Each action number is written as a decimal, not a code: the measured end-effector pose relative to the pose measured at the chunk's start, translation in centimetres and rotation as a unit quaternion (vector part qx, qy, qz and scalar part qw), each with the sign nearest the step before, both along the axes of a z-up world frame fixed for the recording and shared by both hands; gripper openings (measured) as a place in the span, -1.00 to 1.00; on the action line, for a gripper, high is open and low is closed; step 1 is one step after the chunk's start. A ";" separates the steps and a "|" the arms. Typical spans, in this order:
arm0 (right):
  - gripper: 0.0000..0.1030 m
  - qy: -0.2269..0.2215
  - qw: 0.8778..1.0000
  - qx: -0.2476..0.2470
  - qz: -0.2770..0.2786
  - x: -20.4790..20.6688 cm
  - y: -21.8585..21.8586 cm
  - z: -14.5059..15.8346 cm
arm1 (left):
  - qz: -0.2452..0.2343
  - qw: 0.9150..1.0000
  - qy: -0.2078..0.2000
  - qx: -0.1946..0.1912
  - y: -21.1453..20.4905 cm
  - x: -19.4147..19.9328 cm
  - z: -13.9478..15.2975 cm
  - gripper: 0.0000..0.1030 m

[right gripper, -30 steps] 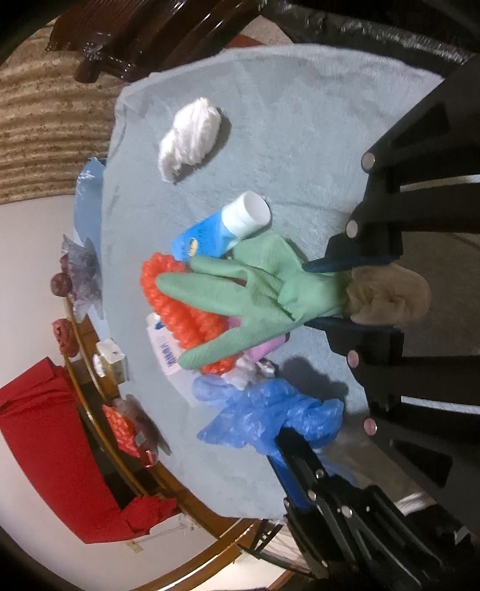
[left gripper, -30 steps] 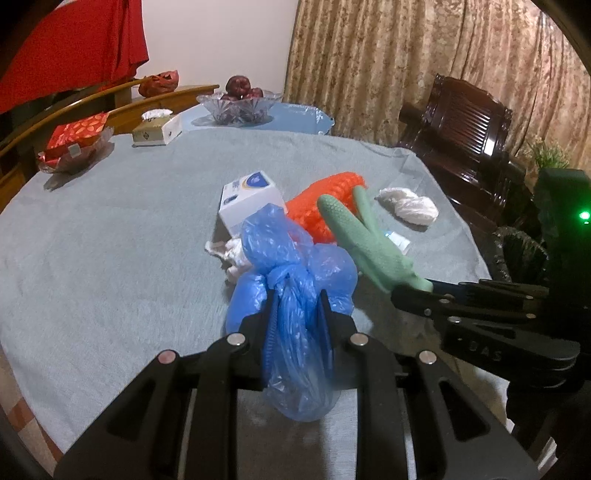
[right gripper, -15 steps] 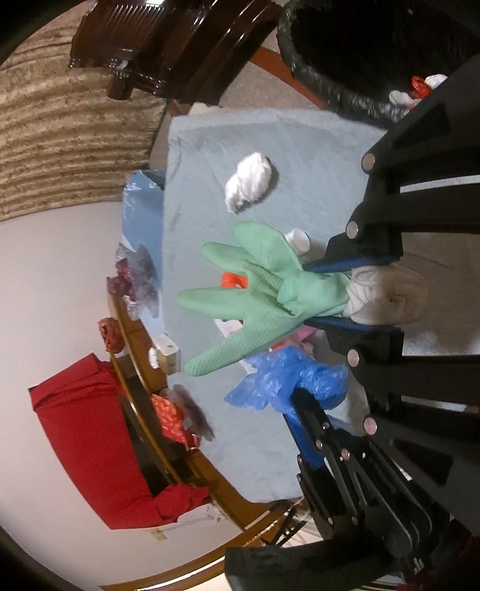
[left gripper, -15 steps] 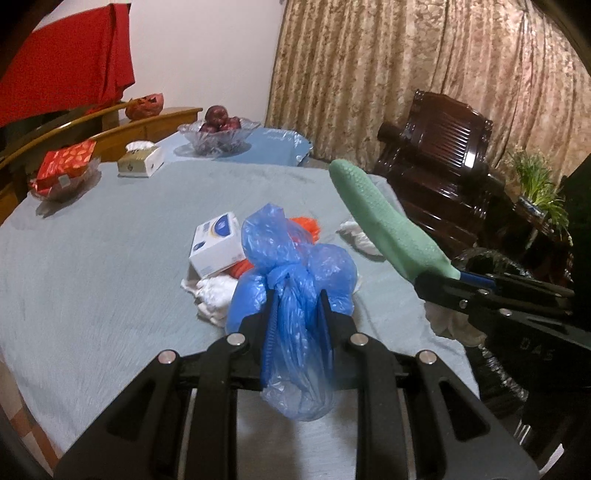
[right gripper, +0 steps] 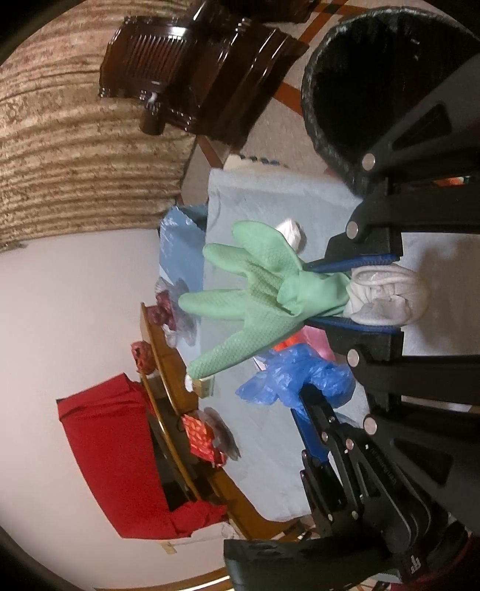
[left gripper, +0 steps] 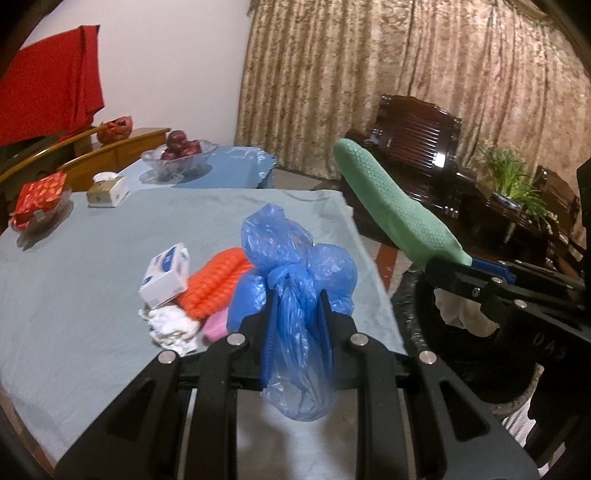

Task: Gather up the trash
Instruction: 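Carry the green glove and blue bag over the black bin with both tools, then open both tools to drop the glove and blue bag into the bin, then move both open tools back over the remaining trash on the table, then grasp the white crumpled tissue with the left tool while the right tool grasps the blue tube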

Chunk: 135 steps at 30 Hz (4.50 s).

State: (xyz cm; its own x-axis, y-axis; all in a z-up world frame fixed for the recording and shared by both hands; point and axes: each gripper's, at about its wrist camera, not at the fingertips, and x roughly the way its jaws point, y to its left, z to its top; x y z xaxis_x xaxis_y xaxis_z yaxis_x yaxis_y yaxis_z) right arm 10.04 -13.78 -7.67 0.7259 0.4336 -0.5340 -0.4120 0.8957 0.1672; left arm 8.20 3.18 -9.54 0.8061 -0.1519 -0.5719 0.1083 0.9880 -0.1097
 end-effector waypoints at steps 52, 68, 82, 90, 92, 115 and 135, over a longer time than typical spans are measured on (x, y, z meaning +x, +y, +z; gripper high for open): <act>0.88 0.032 0.967 0.002 -0.252 -3.4 -19.3 -4.0 | -0.158 0.987 0.001 -0.002 -13.5 2.9 -1.7 0.67; 0.88 0.009 0.991 -0.001 -0.136 -0.3 -9.0 -2.7 | -0.020 1.000 -0.012 0.013 -2.0 1.2 -0.8 0.69; 0.88 0.005 0.999 -0.012 -0.051 3.8 0.2 -4.0 | 0.069 0.997 0.001 0.027 6.0 0.9 -2.2 0.69; 0.87 0.025 0.999 -0.025 -0.026 6.6 4.1 -6.7 | 0.106 0.993 0.029 0.036 9.0 2.3 -4.6 0.69; 0.84 0.030 0.999 -0.027 -0.024 7.1 4.5 -7.3 | 0.110 0.993 0.036 0.036 9.5 2.7 -5.2 0.69; -0.06 0.114 0.991 -0.054 0.039 13.2 9.5 -13.0 | 0.126 0.988 0.093 0.011 12.3 7.4 -10.0 0.39; -0.27 0.128 0.990 -0.054 0.037 14.3 10.9 -13.1 | 0.100 0.987 0.124 -0.024 12.7 8.3 -11.3 -0.38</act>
State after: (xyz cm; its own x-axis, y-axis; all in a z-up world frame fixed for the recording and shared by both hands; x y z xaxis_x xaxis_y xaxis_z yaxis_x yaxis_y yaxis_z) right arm 24.32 -2.91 -20.80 0.5293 0.4108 -0.7424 -0.4336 0.8831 0.1795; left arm 16.50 15.83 -20.83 0.6592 -0.0351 -0.7512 -0.1242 0.9801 -0.1547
